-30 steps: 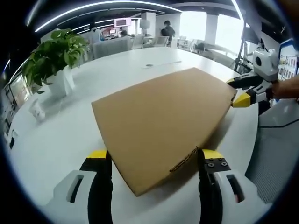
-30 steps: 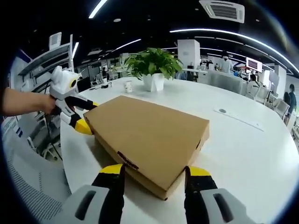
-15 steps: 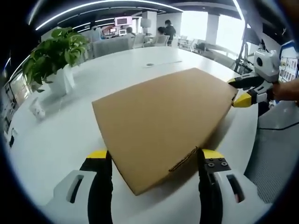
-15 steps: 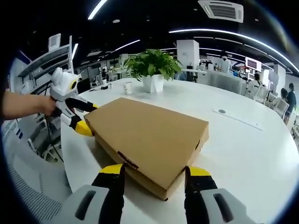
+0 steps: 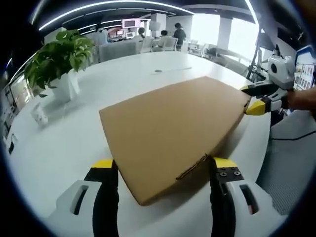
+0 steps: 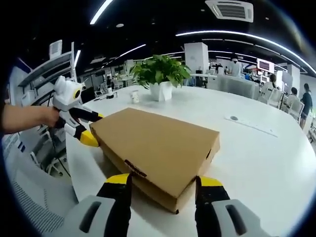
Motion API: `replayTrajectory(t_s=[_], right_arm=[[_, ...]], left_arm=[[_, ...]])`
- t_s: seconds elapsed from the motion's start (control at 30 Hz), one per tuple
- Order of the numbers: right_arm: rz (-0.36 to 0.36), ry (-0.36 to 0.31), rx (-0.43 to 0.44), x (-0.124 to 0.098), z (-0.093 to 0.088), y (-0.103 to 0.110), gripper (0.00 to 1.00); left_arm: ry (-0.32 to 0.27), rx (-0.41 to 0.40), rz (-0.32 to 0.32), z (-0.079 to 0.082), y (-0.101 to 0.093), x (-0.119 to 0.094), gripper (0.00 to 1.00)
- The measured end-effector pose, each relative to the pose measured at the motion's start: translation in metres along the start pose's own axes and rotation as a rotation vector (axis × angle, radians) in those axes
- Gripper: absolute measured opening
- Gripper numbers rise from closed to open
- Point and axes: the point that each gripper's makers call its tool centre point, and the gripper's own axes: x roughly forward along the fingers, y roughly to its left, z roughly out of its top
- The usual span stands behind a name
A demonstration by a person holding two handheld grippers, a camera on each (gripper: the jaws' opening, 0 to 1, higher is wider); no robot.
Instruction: Operate the shoe box by opening the lid, removing the specified soft item, and placing it in the target area until the item is outside and the box remains undamaged.
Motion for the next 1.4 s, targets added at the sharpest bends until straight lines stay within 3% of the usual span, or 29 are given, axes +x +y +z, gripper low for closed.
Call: replayTrajectory(t_s=[0.5, 1.1, 1.4], right_arm=[[0.001, -0.028, 0.052, -0.006, 0.013, 0.003, 0.49], [0.004, -0.056, 0.052, -0.015, 0.035, 0.003, 0.50], [0.011, -0.064, 0.014, -0.019, 0.046, 0.006, 0.52]], left_arm=[[-0.016, -0.015, -0.011, 0.009, 0.000, -0.006, 0.78], [-0.041, -0.001, -0.013, 0.024, 0.003, -0.016, 0.76], [-0.086, -0.014, -0.012, 0.035, 0.006, -0.022, 0.75]])
